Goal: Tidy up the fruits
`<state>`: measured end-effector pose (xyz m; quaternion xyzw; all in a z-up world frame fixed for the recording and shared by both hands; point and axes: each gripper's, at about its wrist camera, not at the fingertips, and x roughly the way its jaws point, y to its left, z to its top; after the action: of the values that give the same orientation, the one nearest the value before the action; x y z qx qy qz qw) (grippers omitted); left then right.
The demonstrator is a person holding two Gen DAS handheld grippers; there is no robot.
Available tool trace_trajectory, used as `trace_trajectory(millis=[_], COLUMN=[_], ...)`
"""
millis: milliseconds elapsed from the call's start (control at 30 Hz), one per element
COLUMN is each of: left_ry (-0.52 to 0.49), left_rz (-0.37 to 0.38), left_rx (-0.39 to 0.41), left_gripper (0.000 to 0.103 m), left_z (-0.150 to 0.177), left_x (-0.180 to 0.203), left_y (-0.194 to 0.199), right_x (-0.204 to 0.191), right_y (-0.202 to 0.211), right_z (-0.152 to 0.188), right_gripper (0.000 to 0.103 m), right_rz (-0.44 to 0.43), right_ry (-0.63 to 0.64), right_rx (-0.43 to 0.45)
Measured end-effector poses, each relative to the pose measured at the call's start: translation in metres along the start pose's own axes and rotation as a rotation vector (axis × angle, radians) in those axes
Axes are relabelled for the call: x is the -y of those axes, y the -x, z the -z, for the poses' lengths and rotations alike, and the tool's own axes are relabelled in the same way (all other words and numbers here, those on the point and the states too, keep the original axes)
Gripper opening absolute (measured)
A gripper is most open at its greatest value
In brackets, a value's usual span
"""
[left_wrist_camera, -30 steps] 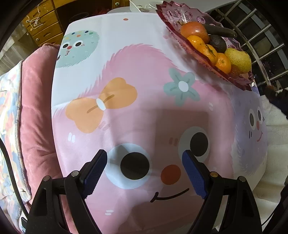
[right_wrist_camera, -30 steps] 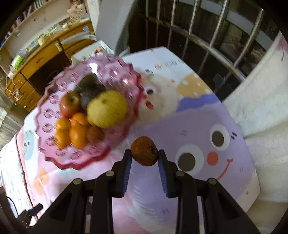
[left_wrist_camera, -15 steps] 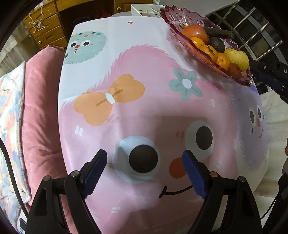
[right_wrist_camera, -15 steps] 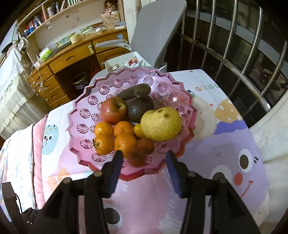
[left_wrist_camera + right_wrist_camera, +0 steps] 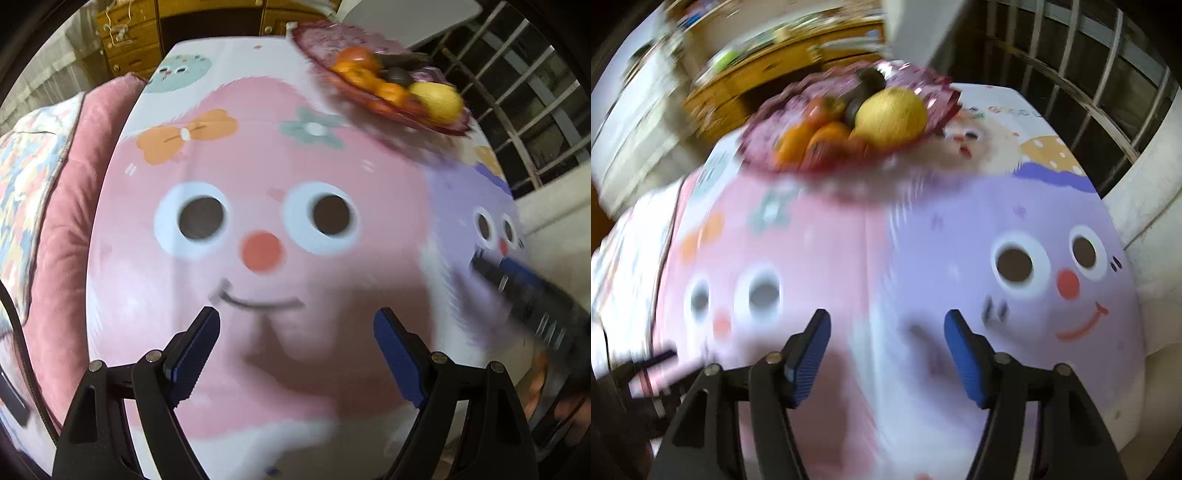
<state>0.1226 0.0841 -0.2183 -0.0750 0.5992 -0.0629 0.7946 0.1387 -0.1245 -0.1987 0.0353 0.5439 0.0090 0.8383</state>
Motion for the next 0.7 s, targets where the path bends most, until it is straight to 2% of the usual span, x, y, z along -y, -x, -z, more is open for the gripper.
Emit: trace_trajectory(millis=[67, 200, 300, 367, 467, 567, 700], left_ry=[-0.006, 0.018, 0.005, 0.008, 0.034, 0.007, 0.001], left_rz=[-0.009, 0.021, -0.017, -0.067, -0.044, -0.079, -0.089], left_rx=[0.007, -0.028, 0.003, -0.012, 0.028, 0.108, 0.174], left_gripper=[0.084, 0.084, 0.084, 0.084, 0.088, 0.089, 0.092], left_z=[0.015, 0.043, 0.053, 0.055, 0.053, 0.051, 0.053], left_x=[0.018, 0.055, 0.078, 0.095, 0.107, 0.120, 0.124], left_y=[0.014, 0.053, 0.089, 0.116, 0.151, 0.180, 0.206], right_x=[0.007, 0.028, 0.038, 0.046, 0.059, 0.066, 0.075], right_y=[0.012, 0.050, 0.081, 0.102, 0.140, 0.167, 0.199], right_z=[0.025, 0.072, 0.088, 0.090, 0.081, 0.071, 0.062], right_gripper=[0.075, 0.079, 0.084, 0.087, 0.091, 0.093, 0.094], right_rz=[-0.005, -0.052, -0.091, -0.136, -0.197, -0.191, -0.177], right_ry=[0.064, 0.109, 0.125, 0.108, 0.080, 0.094, 0.049], right_rx=[-0.033, -0.109, -0.132, -0.156, -0.139, -0.123, -0.097])
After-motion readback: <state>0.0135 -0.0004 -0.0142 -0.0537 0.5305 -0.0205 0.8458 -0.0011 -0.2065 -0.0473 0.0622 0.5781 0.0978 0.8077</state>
